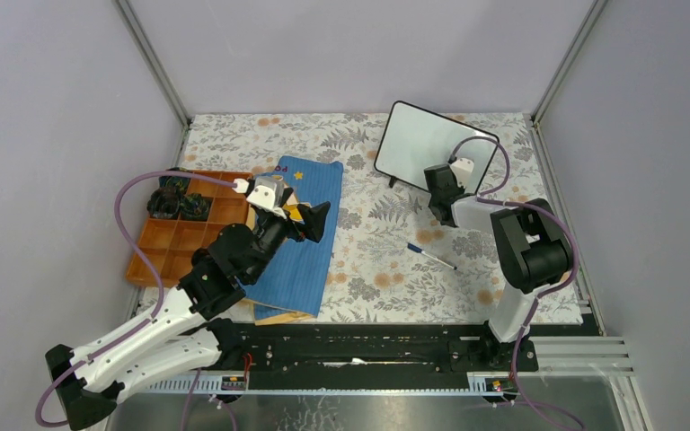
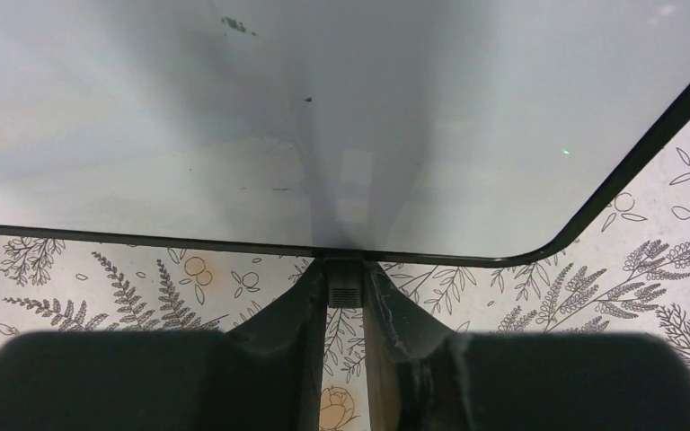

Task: Write a sentence on the whiteboard
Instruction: Move the whiteboard to the center of the board.

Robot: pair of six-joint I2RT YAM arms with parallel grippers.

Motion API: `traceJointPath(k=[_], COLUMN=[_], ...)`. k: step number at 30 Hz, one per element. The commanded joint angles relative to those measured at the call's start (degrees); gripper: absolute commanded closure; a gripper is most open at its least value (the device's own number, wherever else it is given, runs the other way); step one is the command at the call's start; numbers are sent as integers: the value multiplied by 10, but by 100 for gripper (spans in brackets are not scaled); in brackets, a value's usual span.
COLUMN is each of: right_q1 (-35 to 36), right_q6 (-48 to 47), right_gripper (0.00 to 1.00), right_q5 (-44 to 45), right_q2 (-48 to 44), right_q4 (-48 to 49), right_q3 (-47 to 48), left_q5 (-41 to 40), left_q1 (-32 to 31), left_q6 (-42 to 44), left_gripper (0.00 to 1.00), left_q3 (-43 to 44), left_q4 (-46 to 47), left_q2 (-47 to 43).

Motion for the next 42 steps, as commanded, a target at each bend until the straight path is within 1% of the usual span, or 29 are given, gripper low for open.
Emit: traceJointPath(k=[1,7,10,13,19,23,33,37,42], right_q1=[-4,-3,0,11,56,73,79,79,80], right_q6=[-5,-18,-28,-44,-89,-102,-118,-121,-134], right_gripper=[89,94,100,100,100,100,100,100,100], right_q5=[2,-9,-17,-24,-36,-67,-191,-211,-216], right_q2=[-19,-39,-53,-68,-97,-125,-183,-188,-183], right_q4=[16,7,0,-4,-8,-5,-18,-22,-33], right_q3=[-14,-31,-42,-56,-79,-104,-159,-163,-147], left_q5=[-2,0,1,4,6,5,5,5,4], left_q1=[-7,-10,-11,-12,-16,-20,-25,-27,-28], left_q6=[12,12,12,11,11,12,12,12,12], left_gripper=[1,1,1,1,1,1,1,1,1], left_q3=[-1,-1,-1,-1,-1,-1,-2,-2,-2], left_q4=[12,11,11,11,11,13,12,10,12], left_q2=[-2,-5,-6,-5,-2,-1,12,20,23])
